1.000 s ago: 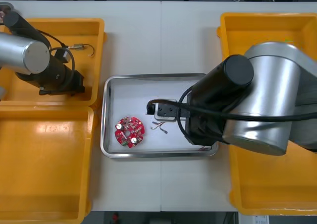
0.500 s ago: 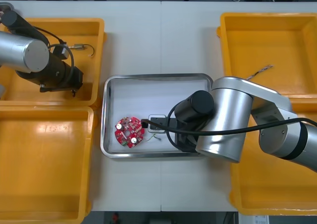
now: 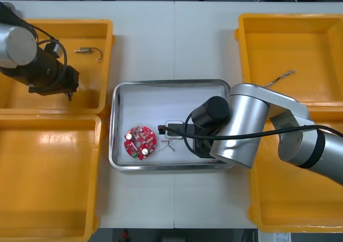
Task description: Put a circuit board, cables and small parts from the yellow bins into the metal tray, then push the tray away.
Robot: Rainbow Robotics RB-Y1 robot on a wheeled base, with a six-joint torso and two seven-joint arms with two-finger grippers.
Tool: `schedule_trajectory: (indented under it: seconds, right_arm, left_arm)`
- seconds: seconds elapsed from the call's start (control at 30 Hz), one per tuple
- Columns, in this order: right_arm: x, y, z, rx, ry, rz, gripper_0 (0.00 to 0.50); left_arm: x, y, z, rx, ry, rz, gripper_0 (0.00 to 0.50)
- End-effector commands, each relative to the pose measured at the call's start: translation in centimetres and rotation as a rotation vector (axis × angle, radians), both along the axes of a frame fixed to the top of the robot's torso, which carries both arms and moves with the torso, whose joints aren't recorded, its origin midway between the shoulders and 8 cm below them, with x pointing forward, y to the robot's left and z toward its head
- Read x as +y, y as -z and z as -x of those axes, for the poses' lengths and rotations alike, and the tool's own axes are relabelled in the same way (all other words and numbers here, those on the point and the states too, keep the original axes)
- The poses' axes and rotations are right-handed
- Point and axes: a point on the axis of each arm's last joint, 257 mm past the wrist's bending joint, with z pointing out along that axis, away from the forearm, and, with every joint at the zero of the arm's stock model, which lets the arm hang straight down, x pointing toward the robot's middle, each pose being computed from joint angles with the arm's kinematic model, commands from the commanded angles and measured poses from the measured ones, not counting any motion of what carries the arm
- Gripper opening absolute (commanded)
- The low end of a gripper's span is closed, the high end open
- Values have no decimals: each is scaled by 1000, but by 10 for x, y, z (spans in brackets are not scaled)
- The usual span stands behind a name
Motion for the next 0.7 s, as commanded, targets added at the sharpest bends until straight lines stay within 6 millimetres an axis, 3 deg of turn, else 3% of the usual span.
schedule_trajectory:
  seconds: [0.03,0.07,0.1,0.43,0.7]
  right_arm:
    - [9,-1,0,-43,-49,14,373]
    - [9,-2,-2,-49,-46,15,468]
    - [8,-2,-2,-52,-44,15,496]
    - [10,-17,-2,-11,4,-22,500]
    - [4,-59,1,61,118,-78,500]
  left_arm:
    - [13,-69,-6,-90,84,-75,0]
    - [12,-76,-4,-94,82,-74,1]
    - [12,-79,-2,-93,82,-76,1]
    - [-14,-109,23,-88,77,-71,3]
    - [-52,-115,45,-81,104,-65,1]
